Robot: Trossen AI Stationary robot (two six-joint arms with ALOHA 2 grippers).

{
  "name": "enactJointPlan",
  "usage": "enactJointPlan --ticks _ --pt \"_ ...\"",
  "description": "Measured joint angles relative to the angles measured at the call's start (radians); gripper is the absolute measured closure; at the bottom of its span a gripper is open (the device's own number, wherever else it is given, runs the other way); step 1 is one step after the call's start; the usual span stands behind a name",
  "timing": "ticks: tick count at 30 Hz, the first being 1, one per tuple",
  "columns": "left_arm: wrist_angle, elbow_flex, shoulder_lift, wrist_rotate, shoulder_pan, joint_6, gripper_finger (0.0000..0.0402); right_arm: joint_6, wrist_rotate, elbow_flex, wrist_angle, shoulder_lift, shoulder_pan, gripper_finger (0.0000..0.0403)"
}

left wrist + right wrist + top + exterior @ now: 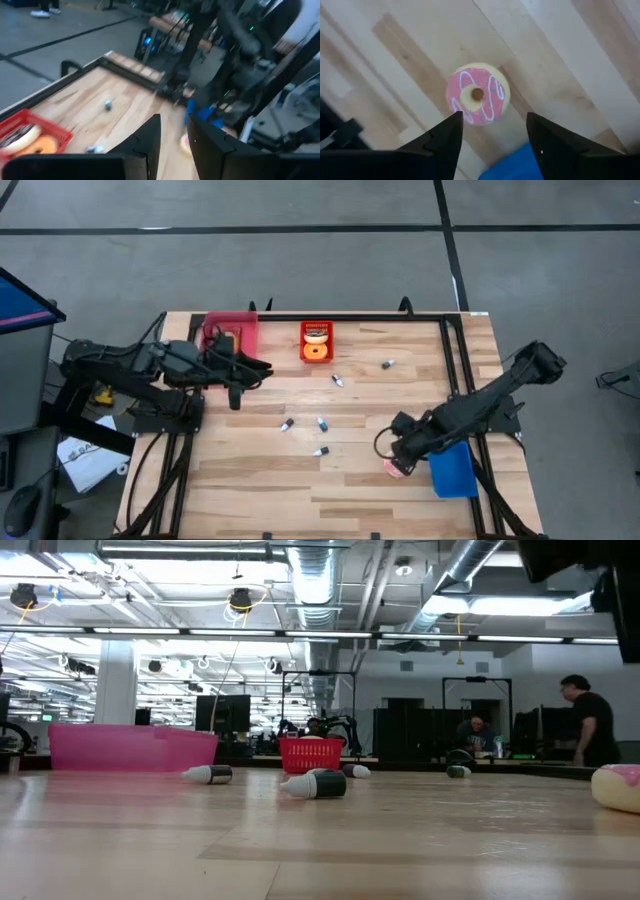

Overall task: Pick & Place Food Item
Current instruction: Put the pink donut into the red bin

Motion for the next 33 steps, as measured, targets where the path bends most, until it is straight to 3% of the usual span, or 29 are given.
enactJointPlan --ticks 9,22,33 --pt "0.1 0.0 0.004 -0.019 -0.06 -0.013 0.0309 -0.033 -0.097 0.002 0.004 0.132 -0.047 0.0142" --pt "0.156 0.0 0.011 -0.024 -0.096 -0.027 0.0309 -0.006 -0.07 -0.036 0.122 0.222 0.01 0.0141" --pt "0.165 0.001 0.034 -0.023 -0.101 -0.043 0.0309 0.031 -0.066 -0.129 0.191 0.222 0.032 0.0142"
